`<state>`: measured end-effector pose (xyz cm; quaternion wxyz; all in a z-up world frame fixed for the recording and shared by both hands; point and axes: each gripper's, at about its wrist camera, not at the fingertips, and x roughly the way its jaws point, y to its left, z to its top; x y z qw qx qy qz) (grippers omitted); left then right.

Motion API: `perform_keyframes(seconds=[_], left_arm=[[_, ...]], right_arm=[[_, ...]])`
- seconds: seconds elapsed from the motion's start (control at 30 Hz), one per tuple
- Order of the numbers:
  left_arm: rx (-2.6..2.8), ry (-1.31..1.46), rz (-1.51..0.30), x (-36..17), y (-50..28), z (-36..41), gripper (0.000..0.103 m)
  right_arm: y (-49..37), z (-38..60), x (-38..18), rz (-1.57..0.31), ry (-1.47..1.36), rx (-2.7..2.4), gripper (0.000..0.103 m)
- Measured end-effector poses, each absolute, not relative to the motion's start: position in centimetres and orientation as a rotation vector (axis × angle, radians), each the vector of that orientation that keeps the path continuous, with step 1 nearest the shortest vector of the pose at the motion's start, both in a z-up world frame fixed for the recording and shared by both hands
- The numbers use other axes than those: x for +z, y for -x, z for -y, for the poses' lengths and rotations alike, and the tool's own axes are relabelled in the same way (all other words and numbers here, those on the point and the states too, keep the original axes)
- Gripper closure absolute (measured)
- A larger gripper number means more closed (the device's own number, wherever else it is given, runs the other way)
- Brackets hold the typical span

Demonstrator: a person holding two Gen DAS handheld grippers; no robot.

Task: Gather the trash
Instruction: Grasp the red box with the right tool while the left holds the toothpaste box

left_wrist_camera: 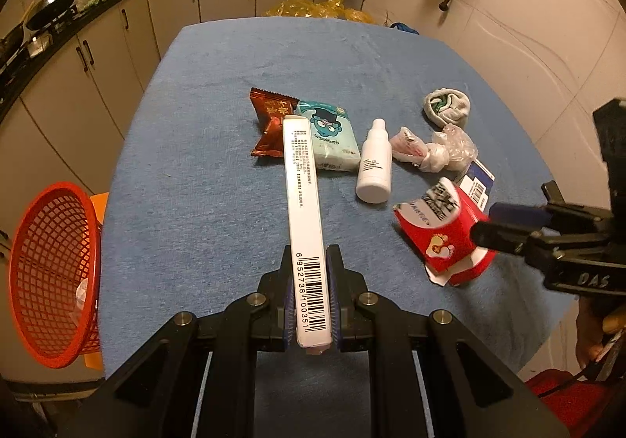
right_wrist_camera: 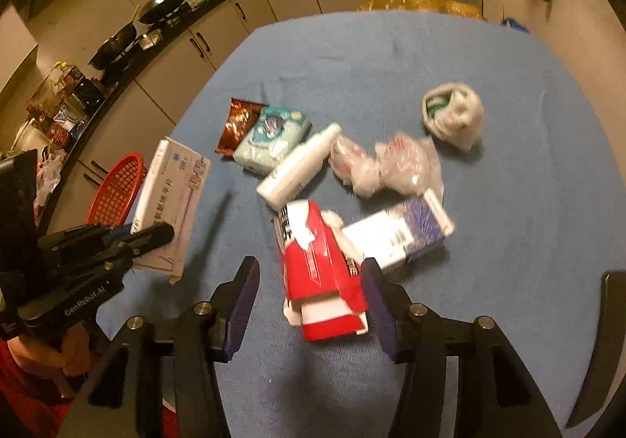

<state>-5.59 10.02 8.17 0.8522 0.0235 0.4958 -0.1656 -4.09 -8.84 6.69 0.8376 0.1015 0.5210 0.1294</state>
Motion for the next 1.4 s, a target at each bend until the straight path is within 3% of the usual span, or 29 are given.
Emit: perform_keyframes(seconds=[0.13, 0.23, 0.5, 0.53, 0.57, 0.67, 0.87, 1.03, 1.1, 1.17, 1.23, 1.4], left_arm=[[-0.339, -0.058, -1.035, 8.0, 5.6, -9.9, 0.089], [-0.335, -0.066, -1.034, 7.9, 5.8, -9.6, 0.089], [-0.323, -0.061, -1.034, 7.9, 6.0, -9.5, 0.089], [-0.324, -0.063, -1.033, 7.9, 6.0, -9.4, 0.089], [-0.323, -0.065, -1.031, 8.0, 6.1, -9.4, 0.089], [-0.318, -0.065, -1.024, 8.0, 6.1, -9.5, 0.089], [-0.309, -0.058, -1.02, 8.1, 6.2, -9.6, 0.089], [-0.302, -0.053, -1.022, 8.2, 6.2, -9.6, 0.089], [-0.3, -0.052, -1.021, 8.2, 6.2, -9.7, 0.089], [-0.299, -0.052, -1.023, 8.2, 6.3, -9.8, 0.089], [-0.299, -0.053, -1.026, 8.1, 6.4, -9.9, 0.089], [-0.301, -0.059, -1.03, 8.1, 6.3, -10.3, 0.089]], right_arm=[[4.1, 8.3, 5.4, -1.124, -0.184, 0.251, 0.048], [4.0, 7.5, 5.5, -1.1, -0.131, 0.256, 0.057], [4.4, 6.0, 5.5, -1.105, -0.03, 0.284, 0.058], [4.4, 5.7, 5.3, -1.113, -0.023, 0.292, 0.065], [4.5, 5.5, 5.0, -1.133, -0.021, 0.31, 0.083], [5.1, 4.5, 5.1, -1.117, 0.051, 0.317, 0.098], [5.5, 3.7, 6.6, -1.061, 0.096, 0.334, 0.101], [5.3, 3.9, 6.7, -1.084, 0.043, 0.353, 0.101], [5.0, 5.4, 6.6, -1.098, -0.081, 0.36, 0.092], [4.9, 7.1, 6.4, -1.105, -0.158, 0.334, 0.062], [5.4, 8.4, 6.3, -1.102, -0.224, 0.342, 0.054], [6.3, 9.5, 4.7, -1.141, -0.302, 0.339, 0.049]])
